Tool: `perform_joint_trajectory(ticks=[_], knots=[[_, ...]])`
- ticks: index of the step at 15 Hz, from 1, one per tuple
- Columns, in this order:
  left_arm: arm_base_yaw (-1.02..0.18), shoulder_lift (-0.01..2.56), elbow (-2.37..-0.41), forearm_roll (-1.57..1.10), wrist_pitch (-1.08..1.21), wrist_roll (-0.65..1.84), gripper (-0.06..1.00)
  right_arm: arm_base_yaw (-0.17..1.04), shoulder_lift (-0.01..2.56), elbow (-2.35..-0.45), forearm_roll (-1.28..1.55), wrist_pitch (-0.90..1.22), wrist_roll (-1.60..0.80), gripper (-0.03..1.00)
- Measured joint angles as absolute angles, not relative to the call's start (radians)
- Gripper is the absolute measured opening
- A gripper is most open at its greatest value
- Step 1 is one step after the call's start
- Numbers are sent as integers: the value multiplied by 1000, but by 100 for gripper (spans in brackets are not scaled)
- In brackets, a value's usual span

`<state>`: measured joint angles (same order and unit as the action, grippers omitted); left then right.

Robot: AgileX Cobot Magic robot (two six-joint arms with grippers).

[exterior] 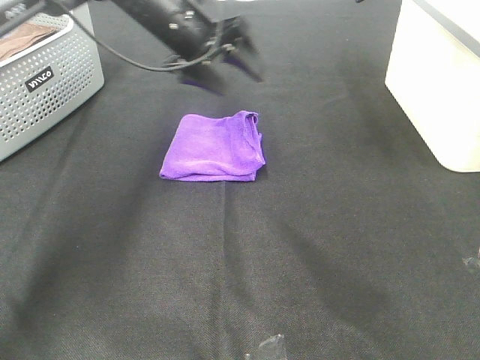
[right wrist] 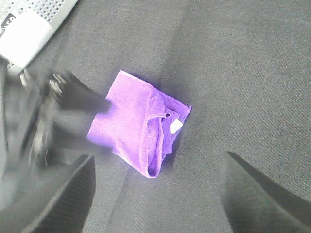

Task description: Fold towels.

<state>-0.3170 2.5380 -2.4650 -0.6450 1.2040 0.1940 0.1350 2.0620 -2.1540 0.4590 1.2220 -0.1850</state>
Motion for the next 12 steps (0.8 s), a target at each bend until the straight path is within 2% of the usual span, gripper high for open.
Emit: perform_joint_trajectory(ticks=[3, 12], knots=[[-310, 2585, -2465, -621, 1207, 164, 76, 135, 2062, -2154, 476, 1222, -185, 68], [-348, 2753, -2465, -938, 1069, 282, 76, 135, 2062, -2154, 482, 1222, -186, 68]])
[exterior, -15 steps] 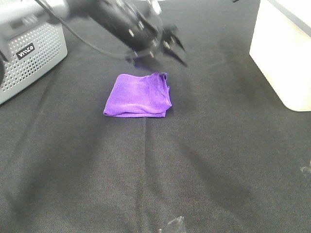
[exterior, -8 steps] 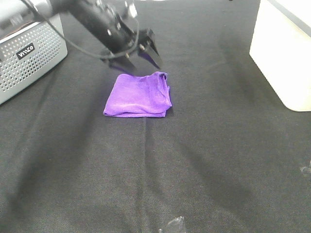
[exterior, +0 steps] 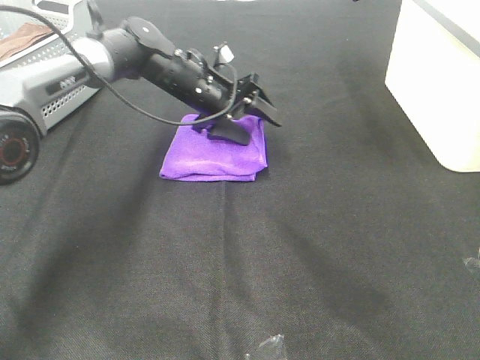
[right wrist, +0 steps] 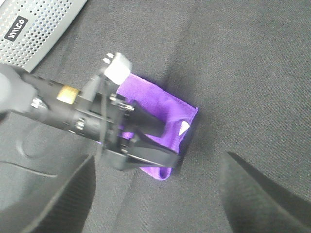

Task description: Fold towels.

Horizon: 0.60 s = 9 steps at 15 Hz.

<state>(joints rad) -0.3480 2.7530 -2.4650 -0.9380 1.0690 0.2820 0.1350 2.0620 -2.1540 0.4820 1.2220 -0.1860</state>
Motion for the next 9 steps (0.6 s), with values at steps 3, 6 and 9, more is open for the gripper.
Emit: perform_joint_trajectory(ticks=[3, 6, 9], knots=[[-367, 2762, -2465, -973, 992, 305, 76, 135, 2062, -2154, 482, 1222, -186, 68], [-368, 2767, -2465, -1034, 989, 360, 76, 135, 2062, -2154, 484, 1222, -186, 68], [-362, 2725, -2465, -971, 1030, 379, 76, 135, 2041, -2154, 484, 1222, -186, 68]])
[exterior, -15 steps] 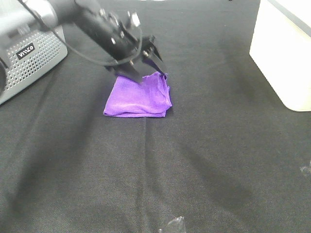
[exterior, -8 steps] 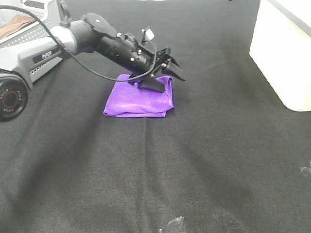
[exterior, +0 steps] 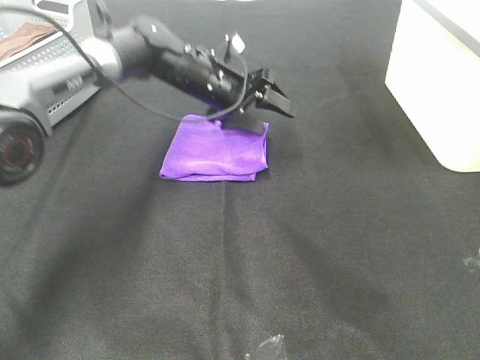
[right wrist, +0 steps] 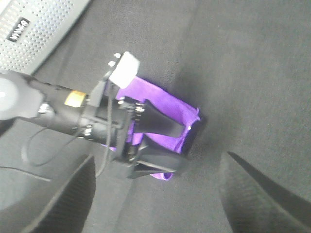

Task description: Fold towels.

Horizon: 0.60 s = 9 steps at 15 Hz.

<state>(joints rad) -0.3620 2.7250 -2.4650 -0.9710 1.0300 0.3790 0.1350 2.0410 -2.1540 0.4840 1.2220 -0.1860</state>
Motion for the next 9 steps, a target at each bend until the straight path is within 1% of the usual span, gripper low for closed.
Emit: perform_joint_trajectory(ticks=[2, 3, 5, 6, 7, 9], knots=[[-337, 2650, -2465, -847, 1095, 354, 76, 135, 2006, -2150, 476, 1222, -186, 68], [-324, 2603, -2465, -736, 1128, 314, 76, 135, 1977, -2126, 463, 1222, -186, 68], [-307, 2521, -2465, -469, 1199, 208, 76, 135, 1907, -2044, 427, 1222, -186, 68], [-306, 2473, -2465, -318, 1207, 147, 76, 135, 1839, -1961, 409, 1222, -186, 68], [-306, 2460, -2465, -282, 1208, 136, 76, 135, 1821, -1940, 408, 1222, -186, 68], [-300, 2388, -2465, -202, 1211, 107, 76, 135, 1723, -1834, 393, 1222, -186, 68]])
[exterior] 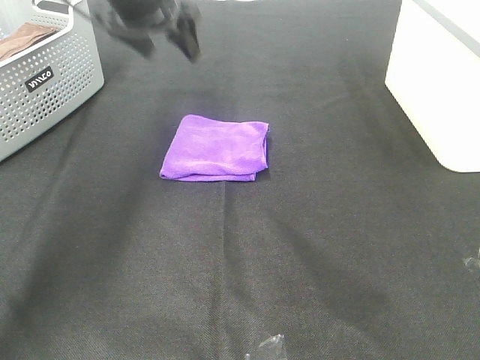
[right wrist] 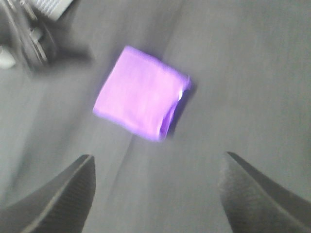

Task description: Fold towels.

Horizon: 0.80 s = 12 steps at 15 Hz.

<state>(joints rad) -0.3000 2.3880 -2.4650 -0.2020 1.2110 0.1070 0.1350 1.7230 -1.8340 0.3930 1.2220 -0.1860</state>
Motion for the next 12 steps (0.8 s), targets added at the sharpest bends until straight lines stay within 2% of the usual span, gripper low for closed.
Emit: perform_joint_trajectory(ticks=[2, 4, 8, 12], knots=[[-269, 2290, -2420, -162, 1210, 88, 76, 135, 1614, -1720, 330, 1222, -166, 68], [-176, 2116, -2271, -133, 1210, 77, 76, 135, 1516, -1626, 255, 1223, -119, 68], [29, 1720, -1855, -108, 1210, 75, 76, 135, 1376, -1508, 238, 1223, -107, 68], [135, 1244, -1418, -95, 1212, 81, 76, 135, 1171, -1319, 236, 1223, -108, 68]])
